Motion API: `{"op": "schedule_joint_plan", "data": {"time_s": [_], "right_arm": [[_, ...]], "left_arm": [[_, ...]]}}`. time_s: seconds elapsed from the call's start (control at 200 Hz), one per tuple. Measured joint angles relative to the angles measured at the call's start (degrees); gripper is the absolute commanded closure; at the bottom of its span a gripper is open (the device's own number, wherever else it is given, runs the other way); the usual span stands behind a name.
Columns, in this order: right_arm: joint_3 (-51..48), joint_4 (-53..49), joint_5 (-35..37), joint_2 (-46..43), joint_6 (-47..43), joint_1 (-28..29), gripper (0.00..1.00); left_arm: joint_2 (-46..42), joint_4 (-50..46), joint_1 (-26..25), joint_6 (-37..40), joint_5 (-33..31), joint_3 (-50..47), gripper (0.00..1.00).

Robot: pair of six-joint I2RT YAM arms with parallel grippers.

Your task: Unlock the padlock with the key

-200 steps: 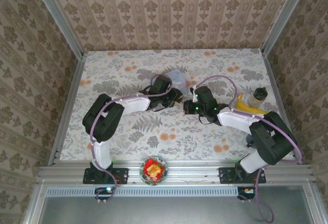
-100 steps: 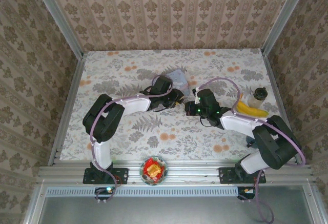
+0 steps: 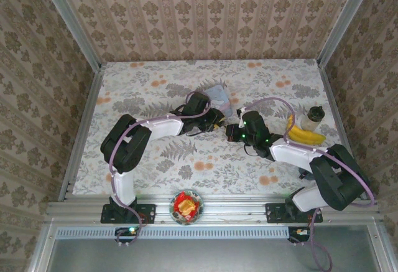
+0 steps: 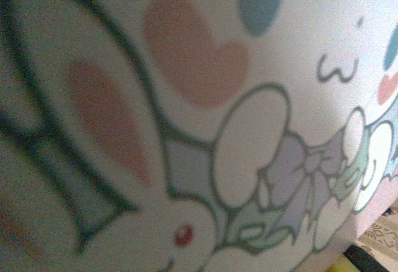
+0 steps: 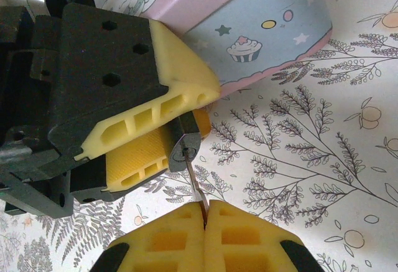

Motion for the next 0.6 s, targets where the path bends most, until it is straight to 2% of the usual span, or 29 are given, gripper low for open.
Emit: {"op": "schedule_joint_plan", "data": {"time_s": [0.43,0.6], "right_arm": [[0.39,0.55,-0.74,0.76,1.36,-0.15,1.0],[1.53,3.93,-3.5,4.42,6.34,-1.11,1.0]], "left_arm": [[0.0,-0.04,-0.24,0.02,-0.04,0.0,0.85],[0.0,-0.5,-0.33,0.02,-0.09,0.26,0.85]]}}
